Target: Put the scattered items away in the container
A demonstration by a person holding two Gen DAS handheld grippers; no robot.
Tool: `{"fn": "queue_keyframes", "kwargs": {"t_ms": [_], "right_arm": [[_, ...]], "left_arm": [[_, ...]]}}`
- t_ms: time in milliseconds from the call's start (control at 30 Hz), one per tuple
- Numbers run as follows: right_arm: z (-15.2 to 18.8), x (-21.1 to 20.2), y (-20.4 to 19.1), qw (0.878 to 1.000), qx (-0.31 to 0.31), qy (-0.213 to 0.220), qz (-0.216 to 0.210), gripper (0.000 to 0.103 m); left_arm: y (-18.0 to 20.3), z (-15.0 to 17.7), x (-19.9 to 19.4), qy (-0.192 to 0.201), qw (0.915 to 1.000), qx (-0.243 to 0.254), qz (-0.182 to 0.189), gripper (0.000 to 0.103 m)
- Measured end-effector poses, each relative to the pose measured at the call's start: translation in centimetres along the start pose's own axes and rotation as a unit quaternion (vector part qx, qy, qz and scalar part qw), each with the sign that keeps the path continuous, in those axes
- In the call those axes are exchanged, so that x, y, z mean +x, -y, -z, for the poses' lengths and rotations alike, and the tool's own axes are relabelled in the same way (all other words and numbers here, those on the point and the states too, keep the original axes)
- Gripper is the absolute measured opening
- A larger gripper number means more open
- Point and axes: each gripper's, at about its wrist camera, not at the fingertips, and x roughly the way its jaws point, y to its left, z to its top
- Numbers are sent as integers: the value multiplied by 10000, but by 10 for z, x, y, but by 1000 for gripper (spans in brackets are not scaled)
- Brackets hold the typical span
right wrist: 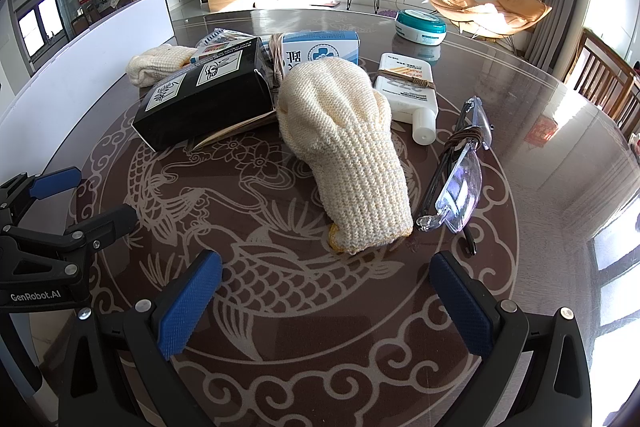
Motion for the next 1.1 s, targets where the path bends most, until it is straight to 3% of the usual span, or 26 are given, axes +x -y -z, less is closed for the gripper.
{"fn": "queue_keyframes", "kwargs": {"t_ms": [700,833,1000,1100], "right_arm": [[5,-6,3,9999,-78,-89,-72,103],[13,-14,28,9993,366,39,-53,103],[14,-21,92,9948,999,135,169,103],[0,-32,110,9945,976,346,127,101]], "left_arm": [[0,0,0,0,10000,1,0,103],[0,0,0,1,10000,1,0,103],[0,0,0,0,10000,1,0,103],[0,0,0,0,10000,1,1,103]]}}
